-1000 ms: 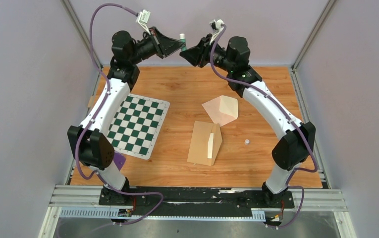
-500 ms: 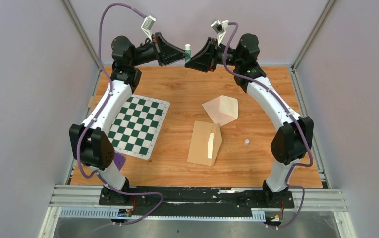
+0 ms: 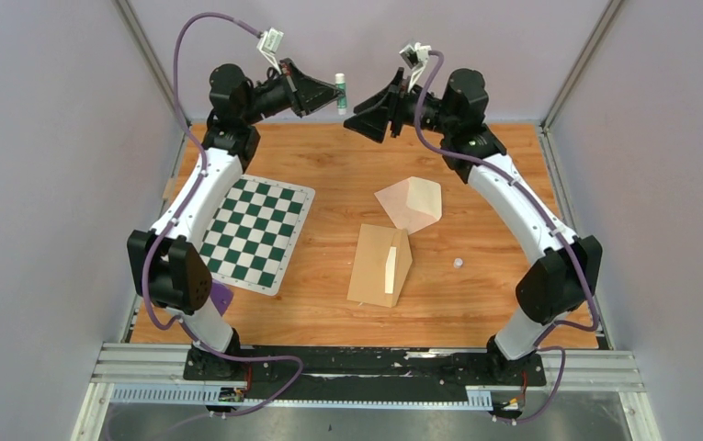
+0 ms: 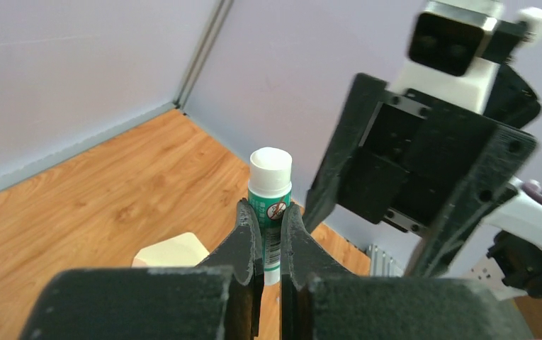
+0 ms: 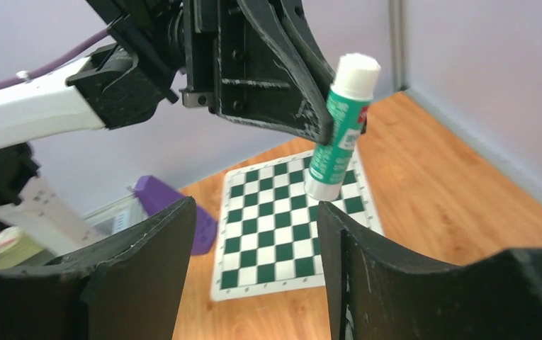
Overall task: Place the letter into the envelope and seal it
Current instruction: Unscrew the solid glue, then adjust the solid glue.
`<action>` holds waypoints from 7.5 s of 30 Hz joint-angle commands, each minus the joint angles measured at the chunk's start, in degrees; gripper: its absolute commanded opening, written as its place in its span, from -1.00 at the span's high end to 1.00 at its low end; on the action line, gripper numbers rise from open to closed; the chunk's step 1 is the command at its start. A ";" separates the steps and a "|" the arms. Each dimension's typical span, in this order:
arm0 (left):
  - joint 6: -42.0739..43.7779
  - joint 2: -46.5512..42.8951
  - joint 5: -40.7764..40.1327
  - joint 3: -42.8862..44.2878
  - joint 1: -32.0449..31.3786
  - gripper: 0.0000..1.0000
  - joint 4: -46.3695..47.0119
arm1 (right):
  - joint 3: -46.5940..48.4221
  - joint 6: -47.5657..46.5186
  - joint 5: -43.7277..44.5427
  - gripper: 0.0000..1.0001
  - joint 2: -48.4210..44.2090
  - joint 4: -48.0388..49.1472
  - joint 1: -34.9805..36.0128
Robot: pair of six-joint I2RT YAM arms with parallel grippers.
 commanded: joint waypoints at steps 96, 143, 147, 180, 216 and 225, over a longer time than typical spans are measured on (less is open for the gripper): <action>4.28 -5.10 -5.07 -0.76 -2.33 1.00 -3.48 | 4.21 -22.82 40.05 0.00 -1.53 -14.38 10.05; -0.50 -0.91 -0.26 0.49 -2.37 0.29 1.81 | -0.66 -7.13 15.95 1.00 -1.31 -2.14 4.19; -0.44 -1.07 -0.59 0.40 -2.37 0.19 1.63 | -0.75 -6.76 16.00 1.00 -1.40 -2.14 4.11; 0.28 0.81 -1.01 2.47 -3.20 0.31 1.60 | -0.76 -6.32 15.82 1.00 -0.47 -3.64 4.47; -1.08 -0.70 -9.45 4.67 -2.63 1.00 -6.85 | -4.78 -22.09 4.05 -0.38 -8.25 -5.14 -6.39; -19.57 -0.49 -27.17 8.66 -2.63 1.00 -25.10 | -22.52 -32.26 34.79 -0.21 -15.49 17.84 5.21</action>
